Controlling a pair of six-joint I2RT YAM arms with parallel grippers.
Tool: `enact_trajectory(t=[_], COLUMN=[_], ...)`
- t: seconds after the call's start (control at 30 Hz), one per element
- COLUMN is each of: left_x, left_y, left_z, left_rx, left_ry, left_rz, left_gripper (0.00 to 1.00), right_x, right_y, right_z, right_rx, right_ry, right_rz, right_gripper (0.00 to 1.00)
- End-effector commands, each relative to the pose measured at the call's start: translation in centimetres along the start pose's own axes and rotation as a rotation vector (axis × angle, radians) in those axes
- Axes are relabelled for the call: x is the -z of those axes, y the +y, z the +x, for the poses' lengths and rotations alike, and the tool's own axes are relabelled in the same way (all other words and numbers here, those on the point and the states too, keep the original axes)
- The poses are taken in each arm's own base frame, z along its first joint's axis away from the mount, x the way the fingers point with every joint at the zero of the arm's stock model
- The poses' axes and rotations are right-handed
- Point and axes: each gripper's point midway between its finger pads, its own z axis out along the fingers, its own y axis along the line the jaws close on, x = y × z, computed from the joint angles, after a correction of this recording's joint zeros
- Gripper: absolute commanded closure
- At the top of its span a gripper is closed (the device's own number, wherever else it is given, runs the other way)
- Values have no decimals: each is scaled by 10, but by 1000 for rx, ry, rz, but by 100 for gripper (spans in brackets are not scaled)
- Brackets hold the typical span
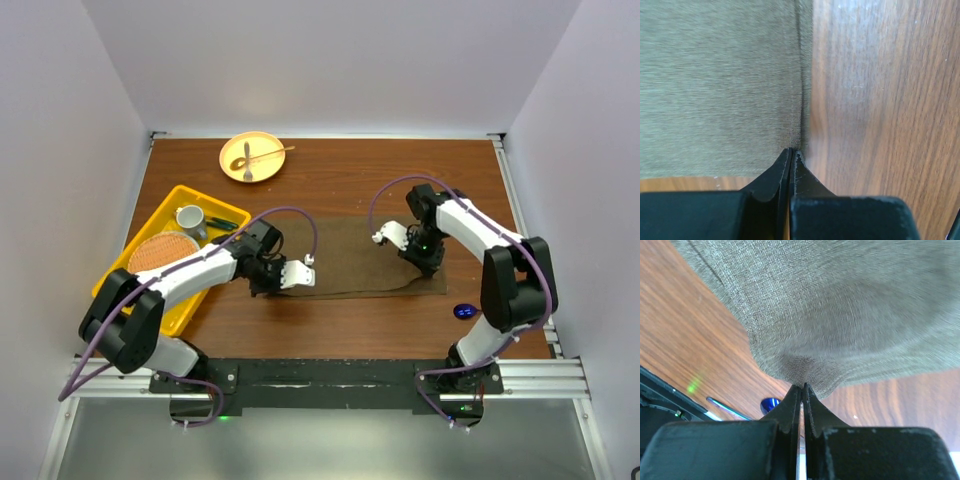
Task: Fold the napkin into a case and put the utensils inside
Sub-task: Smooth out the rectangle-folded napkin at the center of the board.
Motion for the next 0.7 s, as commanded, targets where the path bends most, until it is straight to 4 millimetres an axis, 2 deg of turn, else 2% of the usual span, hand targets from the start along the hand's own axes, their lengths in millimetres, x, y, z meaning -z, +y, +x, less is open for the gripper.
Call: enact_trajectory(t=[0.0, 0.2, 0.27, 0.43, 0.67], left_x=[23, 32, 32, 24, 30], left_y=[18, 23, 23, 20, 30], left_z=[-22, -20, -19, -12, -16], left_rx=[-6, 9, 11, 26, 56], left_ry=[-79, -78, -76, -58, -75], left_rz=[-65, -87, -89, -68, -92], left_gripper=[100, 100, 100, 100, 100], right_x=[33, 37, 33, 2, -21], right_y=[10, 29, 34, 32, 20], right_z=[-2, 7, 12, 18, 15], right_rx=[30, 28, 27, 26, 24], right_ry=[-58, -47, -35, 4, 27], right_rz=[18, -36, -40, -56, -50], right_gripper=[100, 100, 100, 100, 100])
